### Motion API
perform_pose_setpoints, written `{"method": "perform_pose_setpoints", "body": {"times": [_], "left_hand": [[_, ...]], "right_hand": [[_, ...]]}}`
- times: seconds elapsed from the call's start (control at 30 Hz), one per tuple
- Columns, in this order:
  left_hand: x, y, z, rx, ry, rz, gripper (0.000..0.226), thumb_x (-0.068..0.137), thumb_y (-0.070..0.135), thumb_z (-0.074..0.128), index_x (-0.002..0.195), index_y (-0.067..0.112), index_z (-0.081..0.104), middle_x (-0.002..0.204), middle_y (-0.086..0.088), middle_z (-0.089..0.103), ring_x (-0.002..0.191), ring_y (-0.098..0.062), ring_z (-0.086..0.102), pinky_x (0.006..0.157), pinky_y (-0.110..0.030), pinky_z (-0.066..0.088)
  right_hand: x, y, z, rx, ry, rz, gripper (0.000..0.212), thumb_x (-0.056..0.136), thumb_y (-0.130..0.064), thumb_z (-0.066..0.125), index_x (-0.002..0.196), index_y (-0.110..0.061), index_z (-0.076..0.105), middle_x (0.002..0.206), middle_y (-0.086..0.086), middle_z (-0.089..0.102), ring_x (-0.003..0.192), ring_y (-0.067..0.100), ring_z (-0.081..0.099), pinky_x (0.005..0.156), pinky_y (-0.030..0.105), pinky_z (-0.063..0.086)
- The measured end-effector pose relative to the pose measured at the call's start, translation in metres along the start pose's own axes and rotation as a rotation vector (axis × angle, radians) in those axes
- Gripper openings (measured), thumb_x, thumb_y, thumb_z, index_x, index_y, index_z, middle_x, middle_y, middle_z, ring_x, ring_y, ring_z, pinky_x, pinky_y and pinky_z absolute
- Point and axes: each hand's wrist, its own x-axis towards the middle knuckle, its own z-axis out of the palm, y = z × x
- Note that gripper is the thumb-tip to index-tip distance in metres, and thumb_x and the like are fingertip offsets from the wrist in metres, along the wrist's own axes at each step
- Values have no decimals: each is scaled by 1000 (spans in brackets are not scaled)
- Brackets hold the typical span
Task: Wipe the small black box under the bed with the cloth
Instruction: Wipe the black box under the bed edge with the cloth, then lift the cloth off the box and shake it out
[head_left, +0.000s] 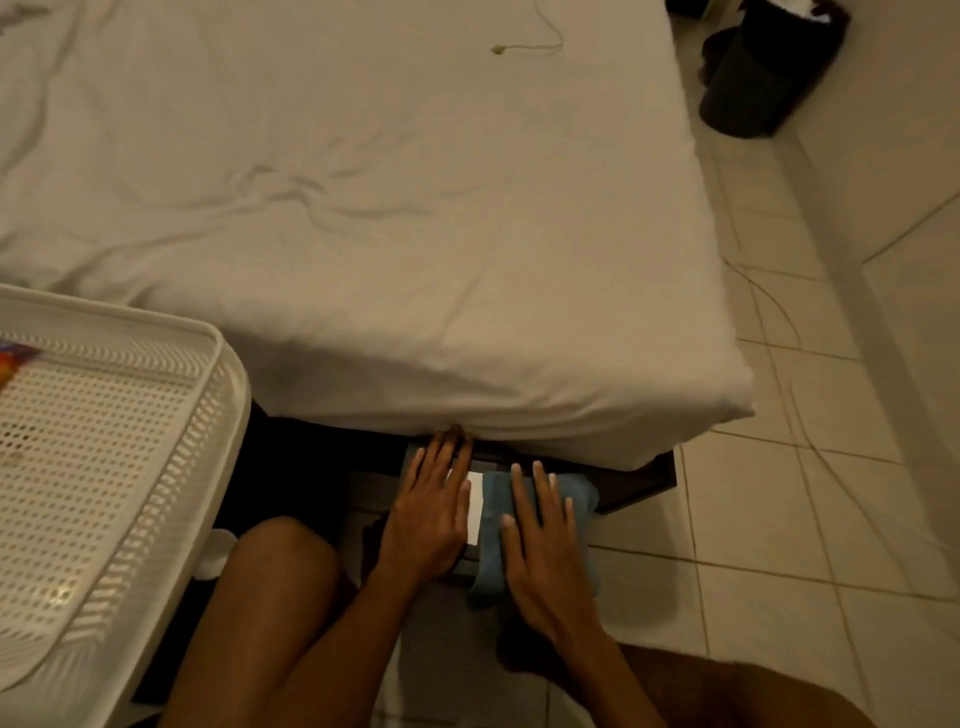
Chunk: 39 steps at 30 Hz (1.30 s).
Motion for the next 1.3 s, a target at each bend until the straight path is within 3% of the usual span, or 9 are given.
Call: {"method": "perform_pose_setpoints", "body": {"times": [0.13,0.23,0.33,0.5,0.7,0.83,0.9,1.07,1.3], "left_hand": [[3,2,1,-54,-37,-20,58,100,33,20,155,13,24,163,-6,18,150,-24,18,120,-31,7],[4,4,-1,-123,-63,-62,66,96,39,14,155,10,22,164,-9,13,152,-28,12,121,-29,2],[0,17,-11,-162,-27,-113,65,95,37,25,151,5,32,160,-18,25,149,-32,23,120,-33,13],[-3,34,-16,-280,82,-130,38,92,31,43,119,15,65,119,-9,60,109,-29,59,97,-39,48],[11,45,-28,-367,-16,-351,24,86,43,64,100,23,66,81,1,72,81,-17,68,75,-33,54],[19,50,-30,-414,-87,-279,21,80,23,75,87,24,55,68,7,64,66,-16,64,61,-29,47],[24,53,-32,-480,-102,-238,26,82,9,72,80,25,51,69,12,60,61,-8,57,58,-25,42],[29,48,-42,-589,-144,-145,34,81,-3,68,75,27,53,69,13,61,66,-6,58,64,-27,47],[22,50,-75,-625,-223,-70,32,84,-11,64,77,21,60,59,19,64,59,7,57,58,-20,48]], "right_hand": [[5,17,-26,243,60,179,54,106,-42,30,154,-37,7,163,-17,2,152,7,0,123,32,12],[17,42,-39,300,5,252,56,105,-27,42,157,-19,22,165,2,19,151,21,22,120,34,23],[32,57,-51,406,-32,349,55,101,-16,48,153,-13,32,157,11,36,143,30,38,115,35,31],[49,62,-53,669,-231,575,58,100,-26,52,154,-16,34,156,11,38,140,33,40,112,41,37],[45,73,-54,781,-141,665,61,89,-33,70,141,-8,51,141,13,56,124,31,56,103,45,49],[37,76,-67,828,-140,716,54,86,-28,76,129,1,59,123,18,63,99,26,61,70,29,49],[31,77,-76,845,-111,703,41,86,-23,76,117,1,65,112,17,66,86,20,59,67,30,48],[12,78,-101,705,-59,473,23,86,-25,75,104,-10,71,103,8,71,96,23,65,89,43,56],[-14,69,-124,618,-11,214,16,84,-20,77,96,-14,69,98,2,70,93,15,66,79,33,57]]}}
